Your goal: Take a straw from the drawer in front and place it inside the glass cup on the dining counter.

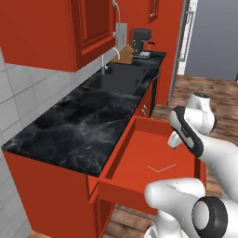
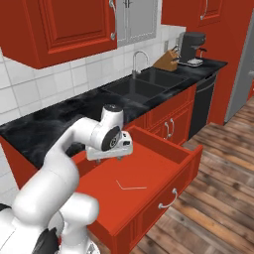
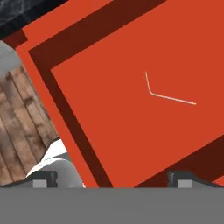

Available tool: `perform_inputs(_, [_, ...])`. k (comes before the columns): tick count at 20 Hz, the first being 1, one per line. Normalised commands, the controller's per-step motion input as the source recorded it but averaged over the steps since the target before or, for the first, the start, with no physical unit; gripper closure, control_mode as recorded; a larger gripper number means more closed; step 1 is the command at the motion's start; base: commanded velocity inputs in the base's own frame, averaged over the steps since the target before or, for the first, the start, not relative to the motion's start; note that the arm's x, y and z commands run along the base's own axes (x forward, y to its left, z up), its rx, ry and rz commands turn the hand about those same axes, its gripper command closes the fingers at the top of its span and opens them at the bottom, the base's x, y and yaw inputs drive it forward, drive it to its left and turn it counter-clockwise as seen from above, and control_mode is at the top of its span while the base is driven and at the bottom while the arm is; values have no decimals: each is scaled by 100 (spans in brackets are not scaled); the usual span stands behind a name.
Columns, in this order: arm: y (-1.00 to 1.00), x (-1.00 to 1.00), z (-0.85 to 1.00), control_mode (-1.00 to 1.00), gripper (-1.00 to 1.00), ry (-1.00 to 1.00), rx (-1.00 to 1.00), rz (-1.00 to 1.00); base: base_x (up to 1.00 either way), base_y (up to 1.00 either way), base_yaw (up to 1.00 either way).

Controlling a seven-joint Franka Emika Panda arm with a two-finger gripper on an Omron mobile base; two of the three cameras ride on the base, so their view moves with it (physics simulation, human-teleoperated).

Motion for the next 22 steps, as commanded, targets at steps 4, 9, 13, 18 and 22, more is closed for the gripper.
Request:
perform_inputs(4, [28,21,-47,-100,-100,-5,-9,8,0,0,0])
perform_inputs(9, [15,48,-27,-100,-100,1,-9,0,0,0,0])
perform_inputs(13, [5,54,-25,-100,-100,3,-5,0,0,0,0])
perform_inputs(18, [0,47,-28,-100,-100,4,0,0,0,0,0])
perform_inputs(22, [-6,39,-33,-100,-100,10,0,1,0,0,0])
